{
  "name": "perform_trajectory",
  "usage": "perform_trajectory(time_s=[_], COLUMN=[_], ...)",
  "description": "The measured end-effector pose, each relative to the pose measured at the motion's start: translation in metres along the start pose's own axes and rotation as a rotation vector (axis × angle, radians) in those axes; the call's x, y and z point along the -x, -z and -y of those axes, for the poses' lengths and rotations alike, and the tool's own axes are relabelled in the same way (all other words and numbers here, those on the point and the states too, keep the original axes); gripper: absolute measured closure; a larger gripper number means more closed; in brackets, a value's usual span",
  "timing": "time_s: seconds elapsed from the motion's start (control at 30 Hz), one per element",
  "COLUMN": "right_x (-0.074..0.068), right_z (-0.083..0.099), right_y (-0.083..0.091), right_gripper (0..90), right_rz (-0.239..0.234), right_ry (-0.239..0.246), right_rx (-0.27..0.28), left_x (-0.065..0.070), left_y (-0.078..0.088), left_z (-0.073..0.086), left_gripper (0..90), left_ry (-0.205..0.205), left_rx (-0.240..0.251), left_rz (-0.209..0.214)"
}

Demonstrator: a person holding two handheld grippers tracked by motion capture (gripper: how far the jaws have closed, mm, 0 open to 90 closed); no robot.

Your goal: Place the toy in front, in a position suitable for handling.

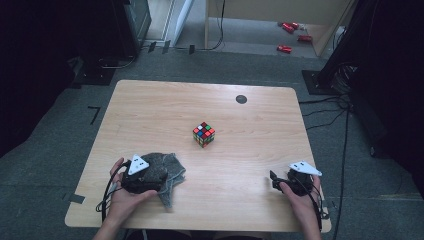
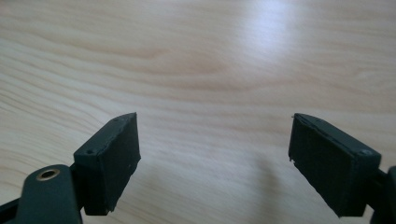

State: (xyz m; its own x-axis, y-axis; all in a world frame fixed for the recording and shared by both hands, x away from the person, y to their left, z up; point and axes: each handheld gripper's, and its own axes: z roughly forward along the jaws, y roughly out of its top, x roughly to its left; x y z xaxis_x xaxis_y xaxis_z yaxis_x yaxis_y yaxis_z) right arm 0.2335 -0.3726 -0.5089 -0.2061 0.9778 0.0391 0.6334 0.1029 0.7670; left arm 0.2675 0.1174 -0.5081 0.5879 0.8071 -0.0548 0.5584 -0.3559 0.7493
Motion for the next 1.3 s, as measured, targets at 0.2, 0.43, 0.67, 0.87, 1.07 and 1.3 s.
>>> perform_trajectory(time_s=[0.2,0.43,0.67,0.87,1.07,1.3], right_x=[-0.025,-0.051,-0.067,-0.077,-0.090,-0.106], right_z=[-0.020,-0.042,-0.062,-0.076,-0.084,-0.094], right_y=[0.002,-0.001,-0.009,-0.018,-0.031,-0.045], right_gripper=[13.3,10.5,8.9,8.5,8.5,8.5], right_rz=[-0.066,-0.110,-0.136,-0.167,-0.189,-0.200], right_ry=[0.022,0.065,0.079,0.060,0.066,0.086], right_rx=[0.036,0.052,0.078,0.094,0.090,0.096], left_x=[0.005,0.008,0.007,0.007,0.007,0.007], left_y=[-0.008,-0.009,-0.009,-0.009,-0.009,-0.009], left_z=[0.003,0.005,0.004,0.004,0.004,0.004], left_gripper=[18.8,19.6,19.1,19.0,19.0,19.0], left_ry=[-0.024,-0.042,-0.038,-0.040,-0.040,-0.040], left_rx=[-0.026,-0.020,-0.023,-0.023,-0.023,-0.024], left_rz=[-0.047,-0.072,-0.063,-0.064,-0.065,-0.063])
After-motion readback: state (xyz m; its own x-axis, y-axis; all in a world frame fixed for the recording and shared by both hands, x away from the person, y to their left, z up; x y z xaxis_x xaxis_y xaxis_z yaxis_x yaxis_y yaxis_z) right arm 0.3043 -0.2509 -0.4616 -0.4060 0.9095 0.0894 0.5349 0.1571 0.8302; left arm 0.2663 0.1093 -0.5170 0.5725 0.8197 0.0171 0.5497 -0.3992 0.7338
